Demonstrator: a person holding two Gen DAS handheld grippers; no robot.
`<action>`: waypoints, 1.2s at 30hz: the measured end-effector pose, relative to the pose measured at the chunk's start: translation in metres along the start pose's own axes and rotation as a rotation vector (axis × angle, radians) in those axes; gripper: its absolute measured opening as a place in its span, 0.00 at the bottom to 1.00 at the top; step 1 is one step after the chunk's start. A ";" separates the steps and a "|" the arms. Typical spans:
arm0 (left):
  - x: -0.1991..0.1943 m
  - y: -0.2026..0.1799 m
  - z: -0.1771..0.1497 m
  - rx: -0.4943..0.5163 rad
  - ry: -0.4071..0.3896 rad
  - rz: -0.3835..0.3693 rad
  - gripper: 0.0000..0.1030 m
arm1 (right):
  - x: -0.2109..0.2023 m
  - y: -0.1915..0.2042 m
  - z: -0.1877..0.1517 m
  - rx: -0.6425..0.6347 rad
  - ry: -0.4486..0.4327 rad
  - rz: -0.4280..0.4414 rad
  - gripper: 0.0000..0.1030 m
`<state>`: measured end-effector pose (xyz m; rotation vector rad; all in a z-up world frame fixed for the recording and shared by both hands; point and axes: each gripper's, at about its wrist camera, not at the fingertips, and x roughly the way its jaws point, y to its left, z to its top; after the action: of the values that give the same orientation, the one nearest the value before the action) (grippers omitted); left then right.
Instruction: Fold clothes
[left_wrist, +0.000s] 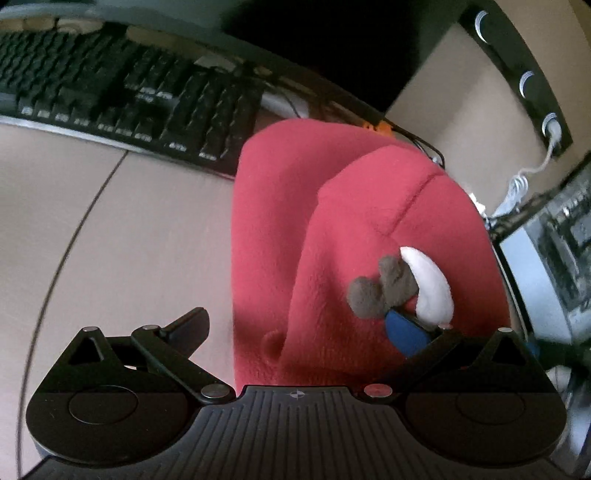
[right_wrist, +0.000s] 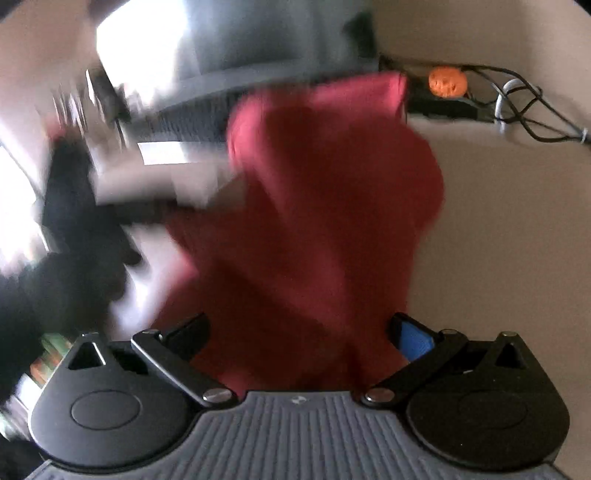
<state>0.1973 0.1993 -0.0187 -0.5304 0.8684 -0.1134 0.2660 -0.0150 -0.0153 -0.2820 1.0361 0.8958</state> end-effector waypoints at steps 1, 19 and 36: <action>-0.001 0.000 -0.001 -0.013 0.002 0.002 1.00 | 0.002 0.000 -0.007 -0.016 0.022 -0.040 1.00; -0.026 -0.123 -0.035 0.486 0.057 -0.310 1.00 | -0.134 -0.062 -0.042 0.250 -0.346 -0.357 1.00; 0.045 -0.050 0.041 0.133 0.007 -0.132 1.00 | -0.061 -0.057 -0.061 0.072 -0.098 -0.278 1.00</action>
<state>0.2635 0.1589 -0.0044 -0.4626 0.8258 -0.2921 0.2586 -0.1180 -0.0063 -0.3105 0.9098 0.6145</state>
